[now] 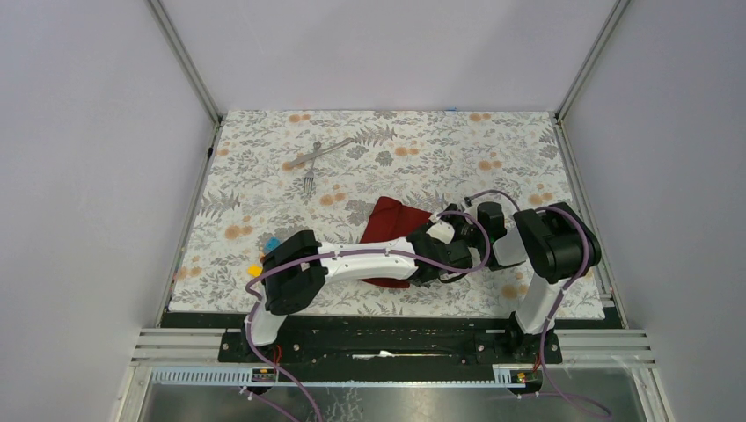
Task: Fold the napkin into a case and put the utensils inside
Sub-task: Pick up the 2/3-rectangle-folded napkin from the center of the board, then fold the 2/3-rectangle-folded napkin at the center of the board.
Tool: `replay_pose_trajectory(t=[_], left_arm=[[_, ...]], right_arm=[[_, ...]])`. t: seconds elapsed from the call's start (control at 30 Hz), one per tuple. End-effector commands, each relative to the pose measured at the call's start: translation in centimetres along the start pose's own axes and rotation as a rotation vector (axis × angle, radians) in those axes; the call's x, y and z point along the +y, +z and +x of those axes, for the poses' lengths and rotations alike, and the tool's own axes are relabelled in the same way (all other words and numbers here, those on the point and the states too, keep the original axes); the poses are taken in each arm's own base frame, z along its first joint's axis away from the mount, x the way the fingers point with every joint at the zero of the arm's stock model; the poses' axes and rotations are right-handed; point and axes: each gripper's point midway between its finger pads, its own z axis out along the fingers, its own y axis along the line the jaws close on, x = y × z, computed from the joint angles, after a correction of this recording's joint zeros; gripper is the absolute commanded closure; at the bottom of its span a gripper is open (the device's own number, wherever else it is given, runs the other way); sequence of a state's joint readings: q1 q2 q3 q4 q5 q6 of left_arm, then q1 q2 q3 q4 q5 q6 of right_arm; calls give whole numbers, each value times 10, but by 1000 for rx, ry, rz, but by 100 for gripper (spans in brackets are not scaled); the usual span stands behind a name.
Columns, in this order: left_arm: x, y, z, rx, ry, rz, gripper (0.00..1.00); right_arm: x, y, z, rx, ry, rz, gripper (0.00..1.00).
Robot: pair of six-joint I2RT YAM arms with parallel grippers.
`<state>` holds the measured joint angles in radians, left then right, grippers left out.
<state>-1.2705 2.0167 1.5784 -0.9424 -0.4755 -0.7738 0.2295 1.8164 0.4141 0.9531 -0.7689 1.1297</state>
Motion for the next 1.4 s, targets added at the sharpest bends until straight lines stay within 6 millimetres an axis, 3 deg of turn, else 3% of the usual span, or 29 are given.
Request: replay_pose_trajectory(t=[0.0,0.47,0.53,0.57,0.73,1.07,1.17,1.37], left_arm=[[1,-25,-27,-74,-30,38,100],[-1,-24,-24,-68,-21,56,100],[-4,-24,-24,-68,-21,65,100],[-5,-23,-24,-66,-21,71,100],[-22,-21,-28,-66,-21,130,100],[-116,-20,-54,-45,-32,456,100],[-131,-23,-65,-70,-57,521,100],[-141,-32,-83,-113,-143,669,100]], right_arm=[[-33,6,-13,-87,11,126,34],[-34,8,-50,-138,7,127,57],[-32,9,-51,-134,1,119,64],[-30,10,-52,-131,-3,112,73],[-32,-1,-61,-154,-39,145,100],[-40,-57,-81,-107,-161,430,100],[-41,-81,-88,-125,-204,551,100],[-14,-106,-102,-170,-302,637,100]])
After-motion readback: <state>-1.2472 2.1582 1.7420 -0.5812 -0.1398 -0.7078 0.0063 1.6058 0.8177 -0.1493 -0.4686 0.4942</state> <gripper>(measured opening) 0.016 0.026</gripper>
